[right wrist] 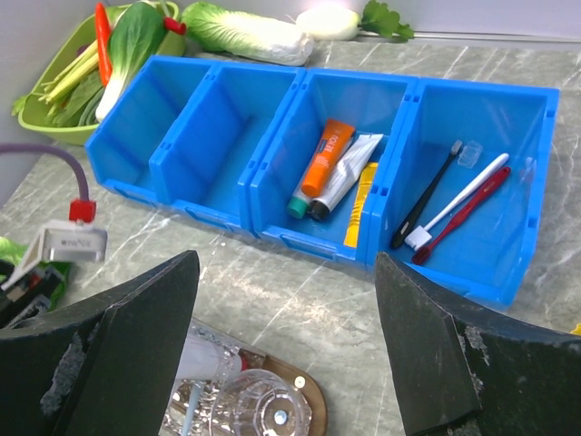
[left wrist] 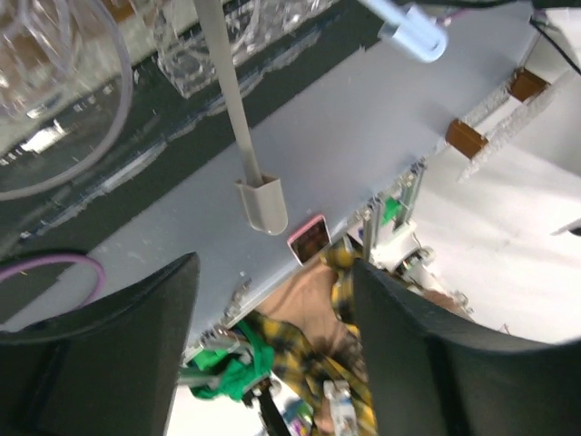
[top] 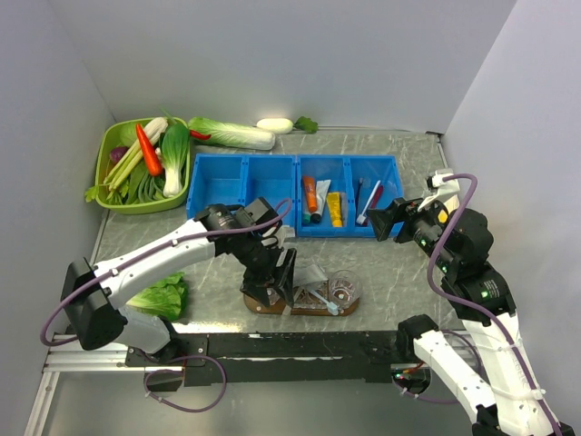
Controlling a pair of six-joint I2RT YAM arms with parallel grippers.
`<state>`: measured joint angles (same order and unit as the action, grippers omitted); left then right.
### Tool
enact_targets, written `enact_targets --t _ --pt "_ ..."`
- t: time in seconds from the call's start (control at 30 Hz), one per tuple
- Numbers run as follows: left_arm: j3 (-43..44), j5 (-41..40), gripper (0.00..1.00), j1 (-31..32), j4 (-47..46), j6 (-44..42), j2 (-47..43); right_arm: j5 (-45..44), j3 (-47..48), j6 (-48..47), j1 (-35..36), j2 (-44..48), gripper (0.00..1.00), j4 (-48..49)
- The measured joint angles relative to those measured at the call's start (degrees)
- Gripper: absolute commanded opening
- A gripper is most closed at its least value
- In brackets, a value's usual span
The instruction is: Prepare toiletry sets of a toothbrush and toothpaste on the tray
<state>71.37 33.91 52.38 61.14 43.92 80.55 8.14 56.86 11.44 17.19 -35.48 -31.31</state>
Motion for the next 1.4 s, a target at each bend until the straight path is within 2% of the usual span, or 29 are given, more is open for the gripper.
enact_targets --t 0.2,0.3,0.5,0.7,0.77,1.07,1.4 --pt "3.21 -5.22 0.96 -0.04 0.09 -1.2 -0.04 1.88 0.0 0.04 0.0 0.15 0.81 -0.09" --pt "4.55 -7.91 1.0 -0.44 -0.96 -1.36 -0.37 3.65 0.0 0.26 0.0 0.35 0.79 -0.24" --pt "4.74 -14.47 0.99 -3.19 -6.8 -2.34 -4.17 6.34 -0.02 0.7 0.0 0.15 0.81 -0.83" --pt "4.46 -21.97 0.99 -8.92 -15.3 -4.81 -9.49 6.67 -0.04 1.18 0.0 -0.04 0.84 -0.92" --pt "2.99 -24.63 0.97 -11.39 -19.5 -6.27 -11.5 6.69 -0.37 1.42 0.0 -0.07 0.84 -0.9" --pt "-6.1 -37.38 0.97 -24.0 -36.13 -12.5 -18.88 3.87 -1.14 1.14 0.0 -0.37 0.87 -1.6" --pt "-16.09 -50.75 0.97 -24.79 -45.83 -19.85 -32.76 -2.67 -1.14 -1.03 0.0 -0.35 0.88 -2.67"
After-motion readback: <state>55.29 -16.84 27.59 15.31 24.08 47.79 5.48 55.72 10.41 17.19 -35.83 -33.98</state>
